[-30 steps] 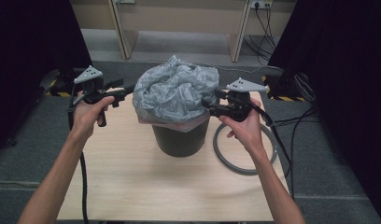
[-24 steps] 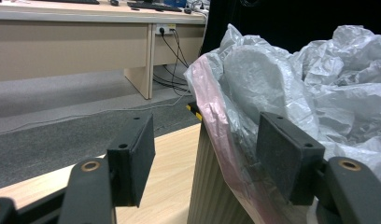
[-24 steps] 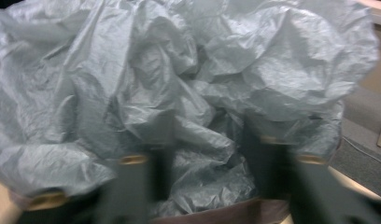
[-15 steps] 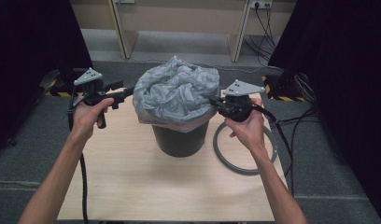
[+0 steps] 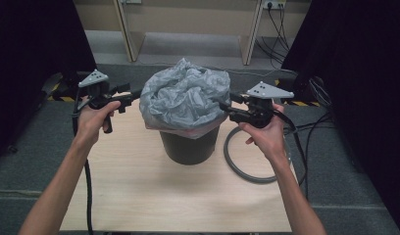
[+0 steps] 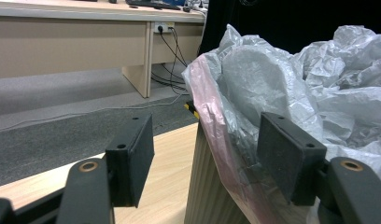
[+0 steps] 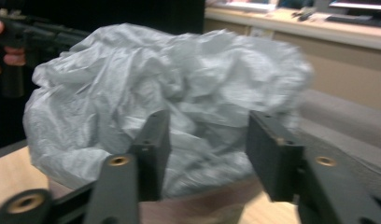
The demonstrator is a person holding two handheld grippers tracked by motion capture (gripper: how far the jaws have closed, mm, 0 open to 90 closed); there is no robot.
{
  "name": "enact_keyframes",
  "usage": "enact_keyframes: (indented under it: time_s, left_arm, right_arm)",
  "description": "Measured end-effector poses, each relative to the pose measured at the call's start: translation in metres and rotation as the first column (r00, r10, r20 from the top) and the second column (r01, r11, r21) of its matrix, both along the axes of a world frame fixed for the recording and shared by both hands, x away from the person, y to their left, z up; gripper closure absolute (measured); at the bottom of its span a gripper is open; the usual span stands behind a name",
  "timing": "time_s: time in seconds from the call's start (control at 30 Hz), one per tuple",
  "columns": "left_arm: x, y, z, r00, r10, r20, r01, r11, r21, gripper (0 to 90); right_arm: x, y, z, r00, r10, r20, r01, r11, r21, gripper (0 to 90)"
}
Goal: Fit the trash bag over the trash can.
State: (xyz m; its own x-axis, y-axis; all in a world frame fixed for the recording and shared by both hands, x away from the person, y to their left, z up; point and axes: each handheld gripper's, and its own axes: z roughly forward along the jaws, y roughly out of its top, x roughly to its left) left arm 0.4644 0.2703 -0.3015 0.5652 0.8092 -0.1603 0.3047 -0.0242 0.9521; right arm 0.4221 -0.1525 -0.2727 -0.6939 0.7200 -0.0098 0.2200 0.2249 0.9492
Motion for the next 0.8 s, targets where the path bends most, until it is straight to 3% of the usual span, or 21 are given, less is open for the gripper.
enact_keyframes:
  time_s: [0.13,0.23,0.27,0.37,0.43,0.63,0.77,0.8]
  left_arm:
    - [-0.001,0.002,0.0,1.0,0.0,0.0,0.0,1.0,0.001,36.0]
    - [-0.001,0.004,0.0,1.0,0.003,0.001,-0.003,1.0,-0.003,36.0]
    - [-0.001,0.005,0.0,1.0,0.006,-0.002,-0.006,1.0,-0.002,36.0]
    - [-0.001,0.006,-0.001,1.0,0.005,-0.001,-0.005,1.0,-0.006,35.9]
    - [0.0,0.006,-0.001,1.0,0.007,-0.003,-0.007,0.9999,-0.014,35.9]
    - [0.001,0.004,-0.003,0.9999,0.002,-0.014,-0.003,0.9995,-0.03,35.1]
    - [0.002,0.002,-0.002,0.9999,0.001,-0.013,-0.002,0.9988,-0.049,34.2]
    - [0.002,0.001,-0.001,0.9999,0.003,-0.012,-0.004,0.9987,-0.051,33.9]
  right_arm:
    - [0.012,0.016,-0.004,0.999,0.028,-0.035,-0.029,0.9992,-0.029,38.8]
    - [0.021,0.024,-0.01,0.9957,0.045,-0.081,-0.05,0.9971,-0.057,39.3]
    - [0.024,0.026,-0.012,0.9943,0.054,-0.092,-0.06,0.9962,-0.063,43.3]
    - [0.027,0.026,-0.014,0.9913,0.089,-0.097,-0.098,0.9909,-0.092,80.2]
    - [0.025,0.023,-0.013,0.9896,0.108,-0.094,-0.116,0.9897,-0.084,90.0]
    - [-0.005,0.008,-0.004,0.9924,0.117,-0.037,-0.12,0.9892,-0.084,90.0]
    - [-0.017,-0.004,-0.007,0.9939,0.107,-0.026,-0.109,0.9895,-0.095,90.0]
    - [-0.017,-0.007,-0.009,0.9951,0.095,-0.027,-0.097,0.9922,-0.079,84.2]
